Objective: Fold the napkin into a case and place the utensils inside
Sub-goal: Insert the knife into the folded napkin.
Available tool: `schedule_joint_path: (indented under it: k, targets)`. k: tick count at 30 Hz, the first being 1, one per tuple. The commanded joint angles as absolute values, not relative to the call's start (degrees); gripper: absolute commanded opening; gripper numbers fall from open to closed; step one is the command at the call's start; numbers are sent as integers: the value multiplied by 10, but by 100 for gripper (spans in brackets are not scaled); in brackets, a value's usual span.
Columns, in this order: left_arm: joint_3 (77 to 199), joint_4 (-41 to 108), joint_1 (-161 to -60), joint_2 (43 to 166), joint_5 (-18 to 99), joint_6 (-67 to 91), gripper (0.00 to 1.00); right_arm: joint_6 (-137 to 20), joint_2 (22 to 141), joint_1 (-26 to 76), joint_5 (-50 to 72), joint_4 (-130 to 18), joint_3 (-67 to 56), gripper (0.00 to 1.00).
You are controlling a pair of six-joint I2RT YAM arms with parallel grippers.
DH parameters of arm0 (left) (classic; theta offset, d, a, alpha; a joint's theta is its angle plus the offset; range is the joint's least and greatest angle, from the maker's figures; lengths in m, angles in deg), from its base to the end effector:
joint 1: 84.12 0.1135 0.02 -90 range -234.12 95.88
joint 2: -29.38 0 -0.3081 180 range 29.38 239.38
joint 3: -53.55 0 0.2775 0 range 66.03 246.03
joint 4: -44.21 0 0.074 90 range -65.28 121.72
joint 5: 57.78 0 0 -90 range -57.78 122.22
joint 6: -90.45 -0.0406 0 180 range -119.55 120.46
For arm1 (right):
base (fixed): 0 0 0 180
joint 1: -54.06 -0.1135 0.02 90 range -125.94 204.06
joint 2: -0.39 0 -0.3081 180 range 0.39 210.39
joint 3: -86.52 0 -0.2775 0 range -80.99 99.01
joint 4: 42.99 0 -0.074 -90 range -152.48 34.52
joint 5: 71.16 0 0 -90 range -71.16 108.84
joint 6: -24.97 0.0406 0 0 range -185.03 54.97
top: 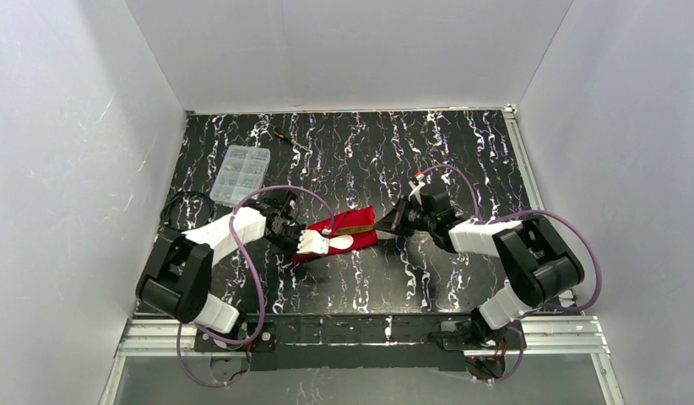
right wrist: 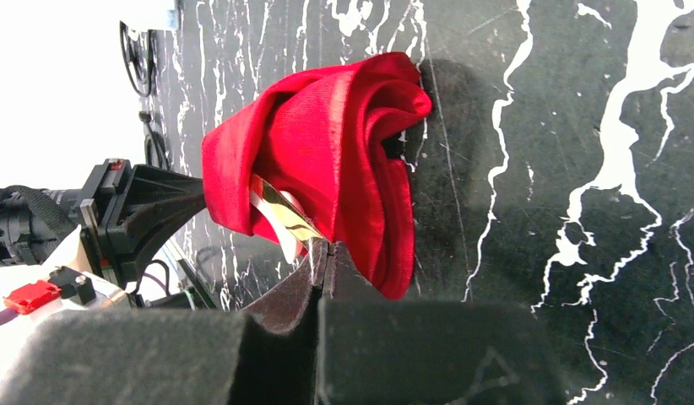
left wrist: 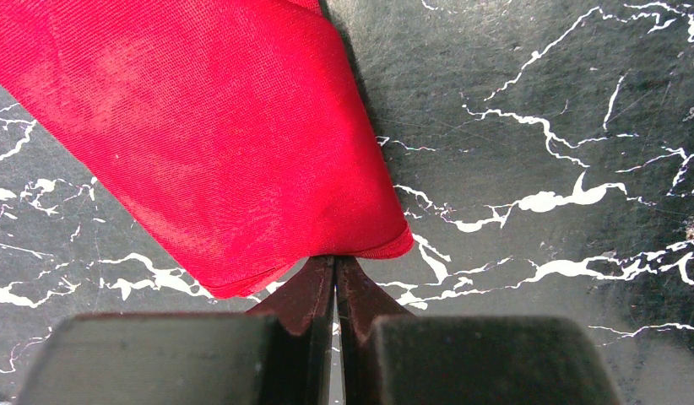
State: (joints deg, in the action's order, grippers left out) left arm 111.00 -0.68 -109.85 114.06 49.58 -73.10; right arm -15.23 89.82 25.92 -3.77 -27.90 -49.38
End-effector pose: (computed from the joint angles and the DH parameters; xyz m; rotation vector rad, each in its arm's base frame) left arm 0.2405 -0.1293 0.1860 2.1215 1.7170 -0.2068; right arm 0.2645 0.1592 0.1681 0.1718 2.2966 1.1823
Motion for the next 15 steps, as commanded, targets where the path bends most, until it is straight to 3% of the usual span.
schedule_joint_path:
  k: [1,15]
  targets:
    - [1116,-30,-1104,1150,516,-742,0,-180,871,248,-27,-305,-460,1]
    - [1113,-31,-1105,1150,518,-745,0,-209,853,232,24,-364,-439,2]
